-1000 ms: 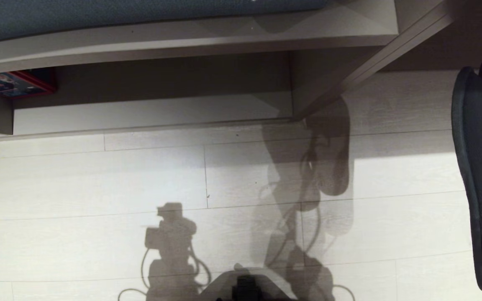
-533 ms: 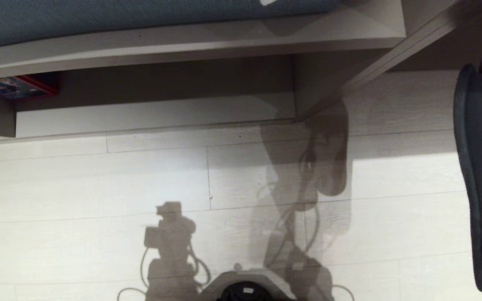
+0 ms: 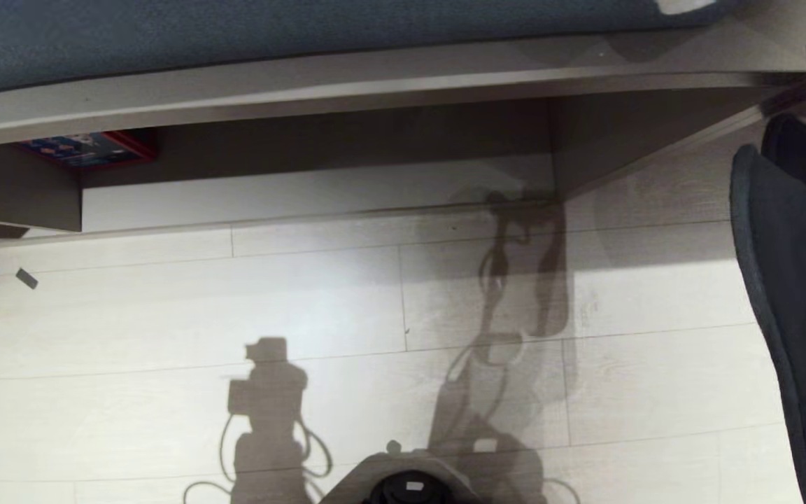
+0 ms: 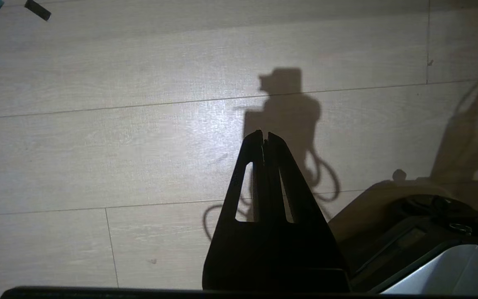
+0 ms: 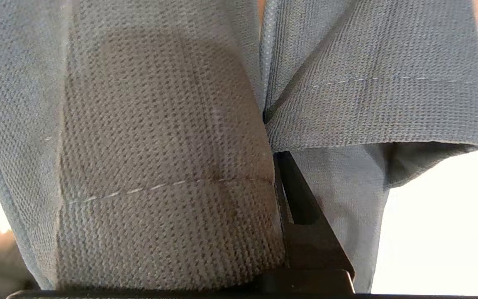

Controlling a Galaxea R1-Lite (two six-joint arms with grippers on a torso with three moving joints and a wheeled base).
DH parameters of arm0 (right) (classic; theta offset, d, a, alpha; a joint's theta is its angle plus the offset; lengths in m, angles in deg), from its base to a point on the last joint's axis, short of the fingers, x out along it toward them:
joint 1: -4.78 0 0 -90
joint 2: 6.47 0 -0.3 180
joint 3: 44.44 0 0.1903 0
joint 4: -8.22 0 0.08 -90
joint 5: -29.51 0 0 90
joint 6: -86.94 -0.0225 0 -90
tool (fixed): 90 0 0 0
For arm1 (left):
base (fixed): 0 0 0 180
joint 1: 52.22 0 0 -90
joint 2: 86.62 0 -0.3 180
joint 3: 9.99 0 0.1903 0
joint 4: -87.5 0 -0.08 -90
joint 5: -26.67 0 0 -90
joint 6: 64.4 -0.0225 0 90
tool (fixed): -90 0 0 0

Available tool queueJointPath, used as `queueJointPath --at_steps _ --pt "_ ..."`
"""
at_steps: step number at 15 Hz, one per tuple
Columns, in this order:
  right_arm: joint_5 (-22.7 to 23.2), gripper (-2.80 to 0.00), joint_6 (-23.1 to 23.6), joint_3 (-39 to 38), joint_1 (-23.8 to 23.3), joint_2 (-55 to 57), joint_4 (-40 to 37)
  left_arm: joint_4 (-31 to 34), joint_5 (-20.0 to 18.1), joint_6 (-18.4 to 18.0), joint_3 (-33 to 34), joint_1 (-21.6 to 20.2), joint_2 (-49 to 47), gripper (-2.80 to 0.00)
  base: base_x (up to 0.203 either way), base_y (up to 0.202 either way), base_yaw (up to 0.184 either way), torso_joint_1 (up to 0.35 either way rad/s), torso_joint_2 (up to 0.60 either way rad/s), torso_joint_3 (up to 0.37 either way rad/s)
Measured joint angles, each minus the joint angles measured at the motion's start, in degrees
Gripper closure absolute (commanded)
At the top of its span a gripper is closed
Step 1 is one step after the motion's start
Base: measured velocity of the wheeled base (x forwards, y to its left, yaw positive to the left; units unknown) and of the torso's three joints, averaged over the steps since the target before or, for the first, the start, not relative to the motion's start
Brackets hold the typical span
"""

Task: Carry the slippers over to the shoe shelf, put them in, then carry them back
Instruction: Place the slippers into the shoe cabinet

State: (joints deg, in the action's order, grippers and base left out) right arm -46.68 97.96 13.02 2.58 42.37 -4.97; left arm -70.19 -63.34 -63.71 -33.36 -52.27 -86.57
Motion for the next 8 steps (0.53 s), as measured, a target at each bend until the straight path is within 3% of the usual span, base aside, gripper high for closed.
queueJointPath --at_steps 2,8 --pt "2.37 0.0 1.4 0.12 0.0 -0.11 -3.54 0.0 0.01 -0.01 0.0 0.0 0.0 0.0 0.0 0.193 -0.003 0.005 0.0 0.003" --pt "3.92 0.0 2.18 0.28 2.2 1.38 -3.72 -0.05 -0.09 -0.04 0.0 -0.02 0.0 0.0 0.0 0.195 -0.002 0.001 0.0 0.003"
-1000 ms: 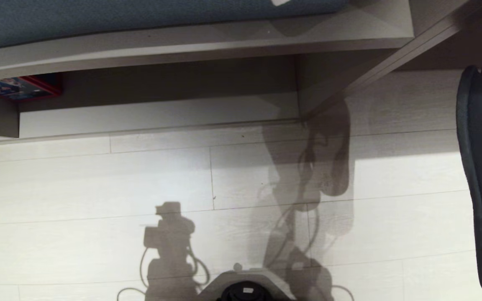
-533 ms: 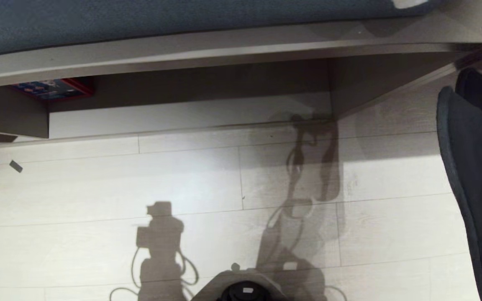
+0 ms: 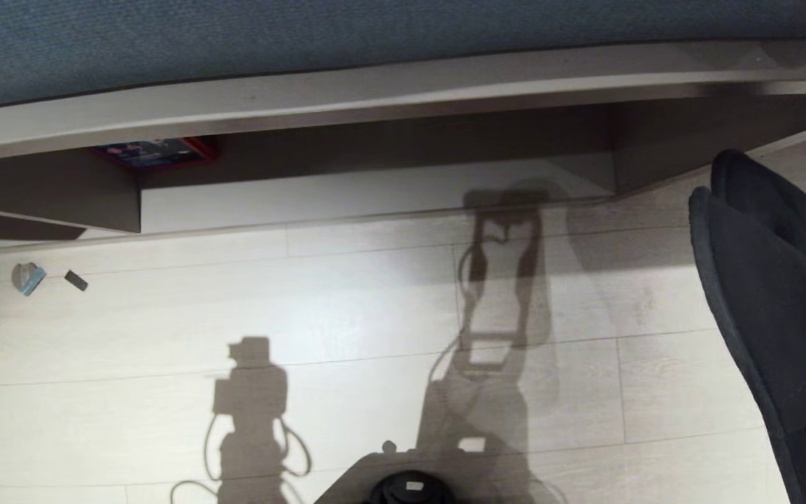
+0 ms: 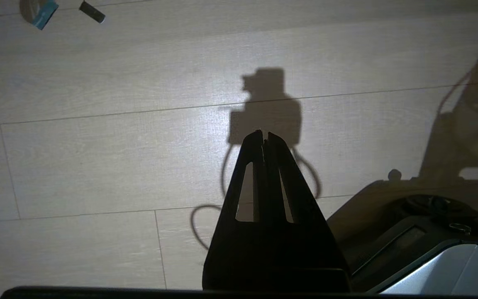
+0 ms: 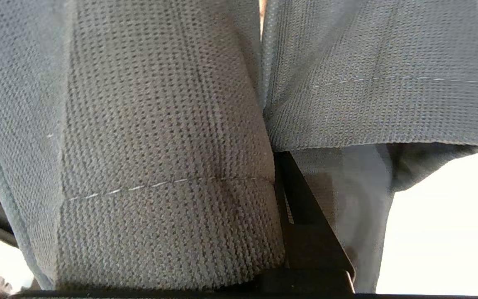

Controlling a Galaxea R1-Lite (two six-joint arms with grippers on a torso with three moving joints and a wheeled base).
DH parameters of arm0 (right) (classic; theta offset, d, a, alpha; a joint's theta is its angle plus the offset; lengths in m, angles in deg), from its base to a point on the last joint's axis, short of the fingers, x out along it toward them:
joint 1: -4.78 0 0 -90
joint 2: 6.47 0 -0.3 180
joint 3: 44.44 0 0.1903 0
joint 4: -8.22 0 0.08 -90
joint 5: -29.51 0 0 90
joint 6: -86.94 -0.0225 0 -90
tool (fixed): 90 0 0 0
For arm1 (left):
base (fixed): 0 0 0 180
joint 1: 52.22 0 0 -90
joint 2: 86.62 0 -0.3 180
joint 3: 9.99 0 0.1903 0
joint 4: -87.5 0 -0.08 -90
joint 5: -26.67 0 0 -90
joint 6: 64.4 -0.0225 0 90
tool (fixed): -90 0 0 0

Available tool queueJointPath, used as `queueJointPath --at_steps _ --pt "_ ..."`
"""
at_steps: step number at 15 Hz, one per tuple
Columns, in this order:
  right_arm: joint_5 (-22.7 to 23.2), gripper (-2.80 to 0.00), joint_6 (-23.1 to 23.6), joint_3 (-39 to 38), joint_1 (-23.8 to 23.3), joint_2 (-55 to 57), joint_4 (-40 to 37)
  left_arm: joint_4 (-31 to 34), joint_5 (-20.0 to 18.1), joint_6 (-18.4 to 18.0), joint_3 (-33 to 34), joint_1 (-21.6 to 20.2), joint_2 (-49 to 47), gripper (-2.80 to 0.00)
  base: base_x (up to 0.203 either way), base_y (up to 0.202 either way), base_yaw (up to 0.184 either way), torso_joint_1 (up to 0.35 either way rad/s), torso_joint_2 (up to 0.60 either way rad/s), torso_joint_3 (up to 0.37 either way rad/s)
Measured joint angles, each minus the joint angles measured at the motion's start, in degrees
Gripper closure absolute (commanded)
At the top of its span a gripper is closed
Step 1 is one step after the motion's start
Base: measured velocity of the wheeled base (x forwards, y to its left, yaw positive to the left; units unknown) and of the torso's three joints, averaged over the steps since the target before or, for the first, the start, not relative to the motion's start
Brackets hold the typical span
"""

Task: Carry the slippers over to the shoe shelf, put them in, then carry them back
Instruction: Place the slippers into the shoe cabinet

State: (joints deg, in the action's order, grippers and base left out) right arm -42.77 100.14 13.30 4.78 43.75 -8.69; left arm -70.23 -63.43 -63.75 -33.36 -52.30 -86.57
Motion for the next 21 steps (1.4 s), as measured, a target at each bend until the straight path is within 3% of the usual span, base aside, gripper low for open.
queueJointPath --at_steps 5,9,13,21 --pt "-0.82 0.0 0.16 5.16 3.87 9.91 2.49 -0.01 -0.01 -0.04 0.0 -0.02 0.0 0.0 0.0 0.079 -0.002 0.0 0.0 0.001" --pt "-5.06 0.0 0.47 9.78 6.3 21.19 12.28 0.0 0.0 0.02 0.0 -0.02 0.0 0.0 0.0 0.0 0.0 0.0 0.0 0.0" --pt "-6.52 0.0 3.89 14.98 7.1 30.4 18.4 -0.02 0.0 0.02 0.0 -0.02 0.0 0.0 0.0 0.0 0.0 0.0 0.0 0.0" --pt "-13.58 0.0 3.85 21.7 11.08 43.1 33.59 0.02 0.0 0.02 0.0 -0.02 0.0 0.0 0.0 0.0 0.0 0.0 0.0 0.0"
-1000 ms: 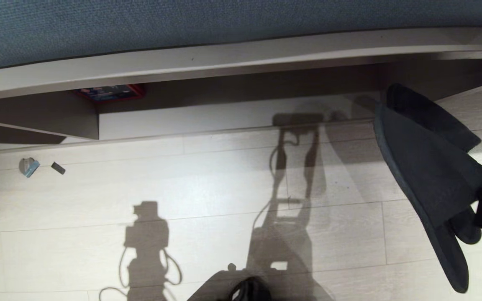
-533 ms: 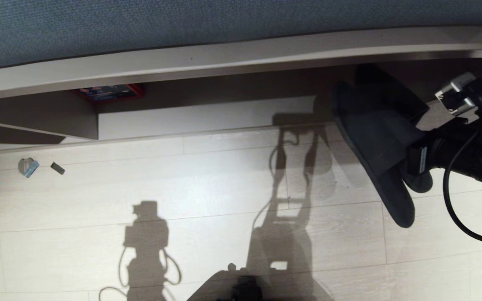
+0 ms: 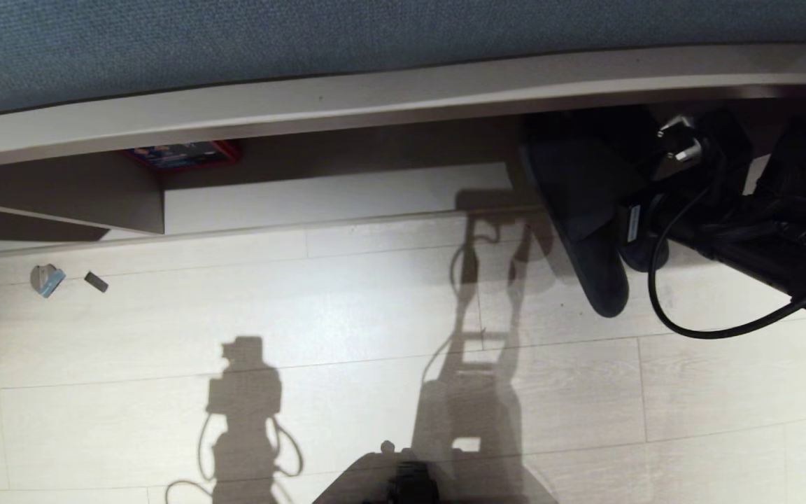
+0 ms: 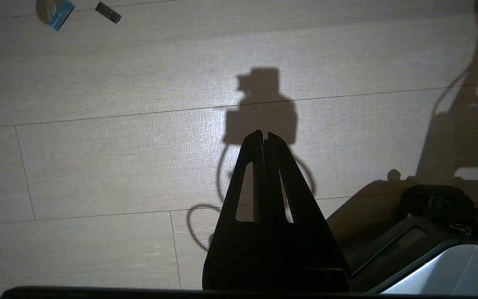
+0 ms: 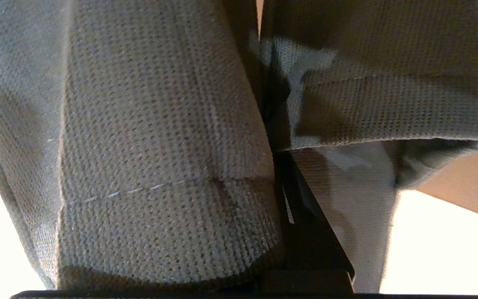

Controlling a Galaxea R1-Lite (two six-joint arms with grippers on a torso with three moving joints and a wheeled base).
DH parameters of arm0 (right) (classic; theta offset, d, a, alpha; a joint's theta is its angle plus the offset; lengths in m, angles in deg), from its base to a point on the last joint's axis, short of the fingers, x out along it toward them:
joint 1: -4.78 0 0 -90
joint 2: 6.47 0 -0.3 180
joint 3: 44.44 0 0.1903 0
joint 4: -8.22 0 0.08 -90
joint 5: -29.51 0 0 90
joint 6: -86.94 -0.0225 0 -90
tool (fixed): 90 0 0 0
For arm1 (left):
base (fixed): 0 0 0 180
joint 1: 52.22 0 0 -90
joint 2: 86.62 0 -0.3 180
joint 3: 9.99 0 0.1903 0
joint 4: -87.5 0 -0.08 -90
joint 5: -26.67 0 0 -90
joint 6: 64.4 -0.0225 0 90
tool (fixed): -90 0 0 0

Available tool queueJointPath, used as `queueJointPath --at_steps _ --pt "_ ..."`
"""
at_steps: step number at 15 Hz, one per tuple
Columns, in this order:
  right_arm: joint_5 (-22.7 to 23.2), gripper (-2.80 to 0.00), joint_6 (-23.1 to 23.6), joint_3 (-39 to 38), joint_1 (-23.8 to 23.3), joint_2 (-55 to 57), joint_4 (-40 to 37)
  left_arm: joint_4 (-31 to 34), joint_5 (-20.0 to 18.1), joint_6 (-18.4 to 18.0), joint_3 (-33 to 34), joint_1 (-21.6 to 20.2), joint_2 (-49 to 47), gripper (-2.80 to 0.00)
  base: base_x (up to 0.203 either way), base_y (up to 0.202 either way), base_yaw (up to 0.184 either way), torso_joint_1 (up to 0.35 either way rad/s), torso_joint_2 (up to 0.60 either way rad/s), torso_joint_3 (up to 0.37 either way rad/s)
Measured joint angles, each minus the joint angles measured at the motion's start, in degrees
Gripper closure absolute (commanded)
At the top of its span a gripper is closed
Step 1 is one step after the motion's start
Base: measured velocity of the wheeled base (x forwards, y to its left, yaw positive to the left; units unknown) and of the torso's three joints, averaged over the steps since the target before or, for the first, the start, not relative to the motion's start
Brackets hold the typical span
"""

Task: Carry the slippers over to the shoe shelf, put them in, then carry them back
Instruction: Place the slippers into the shoe cabinet

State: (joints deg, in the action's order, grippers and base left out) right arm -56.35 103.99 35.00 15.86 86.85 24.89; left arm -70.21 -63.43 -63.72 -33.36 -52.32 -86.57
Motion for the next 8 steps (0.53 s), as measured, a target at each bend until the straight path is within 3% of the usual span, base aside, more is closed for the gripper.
queueJointPath --at_steps 8 --pt "-9.15 0.0 -3.41 5.21 0.65 10.31 16.42 -0.02 0.02 -0.03 0.0 0.0 0.0 0.0 0.0 0.0 0.0 0.0 0.0 0.0"
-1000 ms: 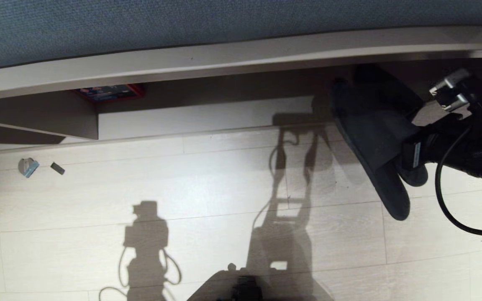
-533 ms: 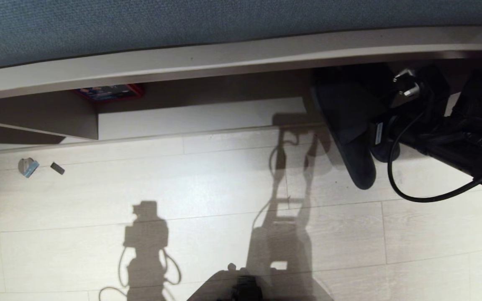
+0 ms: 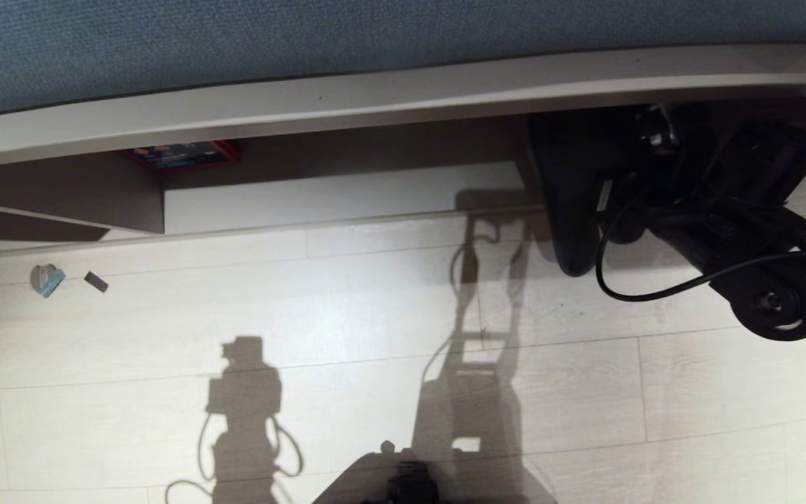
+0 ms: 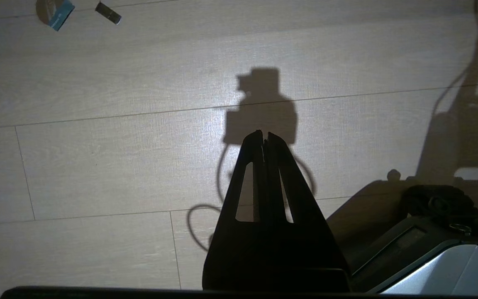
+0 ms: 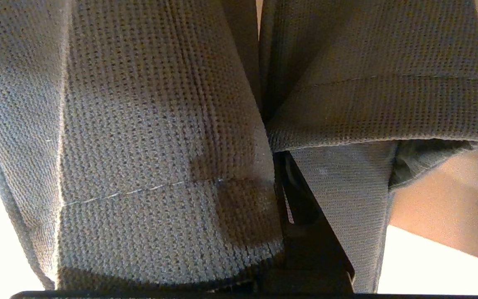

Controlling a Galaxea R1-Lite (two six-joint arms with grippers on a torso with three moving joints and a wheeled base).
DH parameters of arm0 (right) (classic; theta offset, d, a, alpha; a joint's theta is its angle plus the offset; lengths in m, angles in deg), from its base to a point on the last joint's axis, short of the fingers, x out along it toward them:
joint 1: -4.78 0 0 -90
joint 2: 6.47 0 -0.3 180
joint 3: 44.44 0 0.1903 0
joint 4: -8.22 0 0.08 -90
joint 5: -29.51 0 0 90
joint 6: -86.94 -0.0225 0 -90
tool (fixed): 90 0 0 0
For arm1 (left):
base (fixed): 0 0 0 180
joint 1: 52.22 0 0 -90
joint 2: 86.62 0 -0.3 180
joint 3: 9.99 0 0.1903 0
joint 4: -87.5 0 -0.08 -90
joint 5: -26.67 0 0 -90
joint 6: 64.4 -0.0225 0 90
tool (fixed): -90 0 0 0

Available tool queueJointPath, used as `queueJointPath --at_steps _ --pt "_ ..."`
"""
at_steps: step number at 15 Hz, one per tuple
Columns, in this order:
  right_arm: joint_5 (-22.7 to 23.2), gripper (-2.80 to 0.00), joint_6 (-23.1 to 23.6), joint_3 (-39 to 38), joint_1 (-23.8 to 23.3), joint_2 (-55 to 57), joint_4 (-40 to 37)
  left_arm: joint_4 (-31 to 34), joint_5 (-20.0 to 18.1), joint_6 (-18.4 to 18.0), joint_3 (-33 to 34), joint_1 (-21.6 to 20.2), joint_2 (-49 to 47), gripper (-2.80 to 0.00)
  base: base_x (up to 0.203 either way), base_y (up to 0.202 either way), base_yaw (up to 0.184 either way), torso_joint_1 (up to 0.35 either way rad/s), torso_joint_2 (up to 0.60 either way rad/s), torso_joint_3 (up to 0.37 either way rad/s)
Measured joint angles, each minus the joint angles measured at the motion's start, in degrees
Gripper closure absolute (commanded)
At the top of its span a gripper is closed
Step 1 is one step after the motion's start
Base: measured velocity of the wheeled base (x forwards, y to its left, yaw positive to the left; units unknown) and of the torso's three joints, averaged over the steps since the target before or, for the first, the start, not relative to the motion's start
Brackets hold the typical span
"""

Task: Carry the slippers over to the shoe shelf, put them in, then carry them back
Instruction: Place the slippers into the shoe cabinet

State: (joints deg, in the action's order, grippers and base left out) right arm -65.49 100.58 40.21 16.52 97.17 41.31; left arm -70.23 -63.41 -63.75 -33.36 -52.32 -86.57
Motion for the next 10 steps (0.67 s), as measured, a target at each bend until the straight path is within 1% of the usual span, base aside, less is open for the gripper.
queueJointPath --at_steps 3,6,10 --pt "-1.96 0.0 -1.97 3.36 0.09 2.7 2.22 0.0 -0.02 0.01 0.0 0.02 0.0 0.0 0.0 0.0 0.0 0.0 0.0 0.0" --pt "-1.85 0.0 -1.91 5.54 1.05 3.84 4.12 0.05 0.0 -0.11 0.0 0.02 0.0 0.0 0.0 0.0 0.0 0.0 0.0 0.0" --pt "-1.89 0.0 -1.7 11.8 1.76 7.02 4.05 0.06 0.06 -0.01 0.0 0.02 0.0 0.0 0.0 0.0 0.0 0.0 0.0 0.0"
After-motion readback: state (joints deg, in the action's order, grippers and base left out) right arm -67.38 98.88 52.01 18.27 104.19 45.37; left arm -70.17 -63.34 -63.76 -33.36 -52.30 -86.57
